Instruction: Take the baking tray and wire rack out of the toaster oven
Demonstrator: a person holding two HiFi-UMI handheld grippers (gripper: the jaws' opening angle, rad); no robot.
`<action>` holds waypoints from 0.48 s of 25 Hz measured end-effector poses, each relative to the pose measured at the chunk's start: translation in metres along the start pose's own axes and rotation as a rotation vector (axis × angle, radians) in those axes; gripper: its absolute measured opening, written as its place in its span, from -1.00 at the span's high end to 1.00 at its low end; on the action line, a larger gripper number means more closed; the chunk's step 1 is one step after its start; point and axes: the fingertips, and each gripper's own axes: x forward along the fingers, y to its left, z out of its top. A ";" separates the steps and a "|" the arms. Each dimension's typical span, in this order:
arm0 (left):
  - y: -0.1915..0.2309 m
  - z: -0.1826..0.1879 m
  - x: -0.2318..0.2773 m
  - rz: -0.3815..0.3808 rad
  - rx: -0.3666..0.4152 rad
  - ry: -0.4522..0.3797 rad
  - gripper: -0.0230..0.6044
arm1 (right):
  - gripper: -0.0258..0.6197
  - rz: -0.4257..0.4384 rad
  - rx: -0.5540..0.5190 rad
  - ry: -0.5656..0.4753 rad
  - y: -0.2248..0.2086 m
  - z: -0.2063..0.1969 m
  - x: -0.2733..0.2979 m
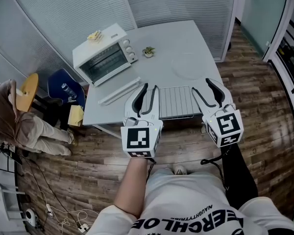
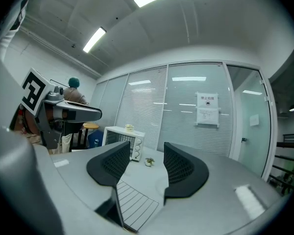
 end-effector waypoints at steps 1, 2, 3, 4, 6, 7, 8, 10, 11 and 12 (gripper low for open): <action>0.001 0.002 0.000 0.008 0.010 -0.012 0.53 | 0.26 0.003 0.000 -0.008 0.000 0.002 -0.001; 0.001 0.003 0.000 0.014 0.019 -0.020 0.67 | 0.35 0.001 0.004 -0.017 -0.001 0.004 -0.002; 0.002 0.004 0.000 0.017 0.023 -0.024 0.75 | 0.75 -0.007 0.008 -0.027 -0.002 0.007 -0.003; 0.002 0.004 0.000 0.019 0.024 -0.024 0.75 | 0.92 -0.013 0.010 -0.035 -0.003 0.008 -0.003; 0.003 0.003 -0.001 0.022 0.022 -0.020 0.75 | 0.92 -0.010 0.007 -0.041 -0.002 0.010 -0.003; 0.004 0.003 -0.001 0.025 0.021 -0.018 0.75 | 0.92 -0.008 0.007 -0.043 -0.002 0.011 -0.002; 0.006 0.002 -0.001 0.029 0.019 -0.015 0.75 | 0.92 -0.008 0.006 -0.045 -0.001 0.012 -0.002; 0.009 0.001 -0.002 0.036 0.013 -0.012 0.75 | 0.92 -0.013 -0.002 -0.048 0.000 0.012 0.000; 0.011 0.001 -0.002 0.038 0.012 -0.010 0.75 | 0.92 -0.017 -0.011 -0.047 0.000 0.012 0.000; 0.012 0.000 -0.002 0.041 0.011 -0.009 0.75 | 0.92 -0.021 -0.022 -0.046 0.001 0.011 0.001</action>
